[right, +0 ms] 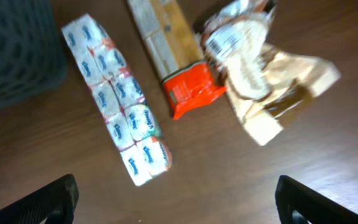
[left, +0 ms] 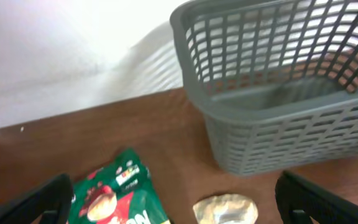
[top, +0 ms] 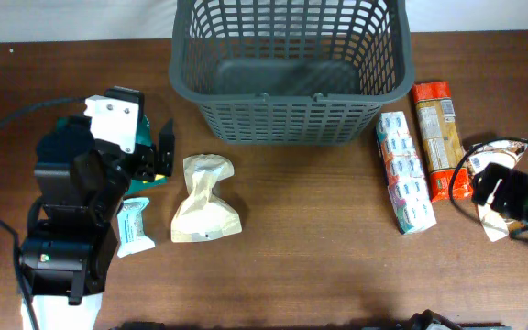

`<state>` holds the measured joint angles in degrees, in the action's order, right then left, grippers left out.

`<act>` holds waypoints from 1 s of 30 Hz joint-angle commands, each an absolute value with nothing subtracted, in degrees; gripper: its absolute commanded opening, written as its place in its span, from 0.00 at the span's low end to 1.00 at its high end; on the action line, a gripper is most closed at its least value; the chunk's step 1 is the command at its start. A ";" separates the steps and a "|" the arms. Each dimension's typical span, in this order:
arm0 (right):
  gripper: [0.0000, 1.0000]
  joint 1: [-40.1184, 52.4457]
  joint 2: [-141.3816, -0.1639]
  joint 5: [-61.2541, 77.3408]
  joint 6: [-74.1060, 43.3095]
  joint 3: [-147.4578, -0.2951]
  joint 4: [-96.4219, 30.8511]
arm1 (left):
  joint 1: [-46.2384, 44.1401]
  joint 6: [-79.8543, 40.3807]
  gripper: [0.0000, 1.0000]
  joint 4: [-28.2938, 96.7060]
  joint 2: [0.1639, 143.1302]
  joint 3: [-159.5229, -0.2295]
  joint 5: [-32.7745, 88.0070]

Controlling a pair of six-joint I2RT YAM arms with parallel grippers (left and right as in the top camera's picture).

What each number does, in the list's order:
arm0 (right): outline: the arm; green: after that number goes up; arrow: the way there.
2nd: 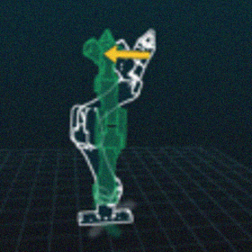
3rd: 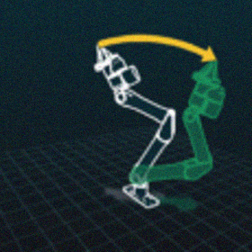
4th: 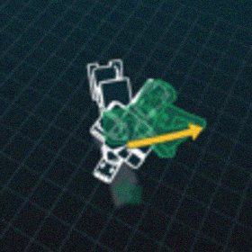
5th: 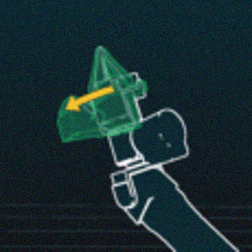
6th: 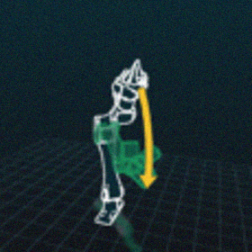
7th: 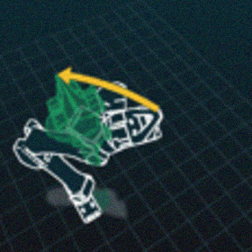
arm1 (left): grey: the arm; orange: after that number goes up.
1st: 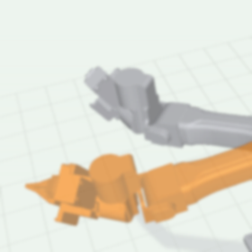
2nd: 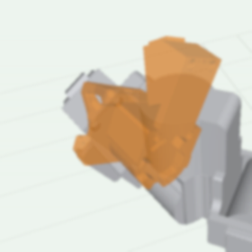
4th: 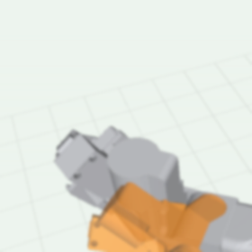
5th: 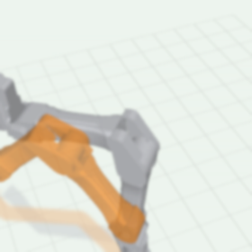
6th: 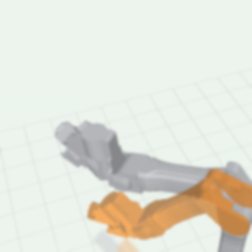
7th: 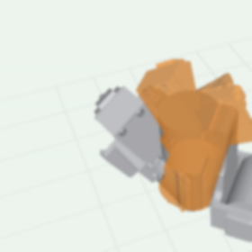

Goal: Pack container
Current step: 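Move the right gripper over the Kleenex tissue bundle and grasp it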

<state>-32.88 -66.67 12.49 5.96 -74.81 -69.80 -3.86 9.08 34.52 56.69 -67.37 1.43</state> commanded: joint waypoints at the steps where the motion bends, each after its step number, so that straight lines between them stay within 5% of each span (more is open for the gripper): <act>1: 0.99 -33.45 -72.16 18.09 7.38 -75.88 -68.97 | -3.97 8.21 0.99 35.44 56.64 -68.03 -0.47; 7: 0.99 -33.43 -80.14 28.53 19.66 -75.88 -67.05 | -3.97 8.23 0.99 35.44 56.64 -68.03 -0.47; 21: 0.99 -33.28 -89.76 26.37 30.28 -75.88 -57.43 | -3.97 8.69 0.99 35.42 56.90 -68.03 -0.54; 30: 0.99 -12.21 -89.73 4.34 23.46 -75.96 -60.16 | -3.97 9.96 0.99 34.72 60.77 -68.03 -2.02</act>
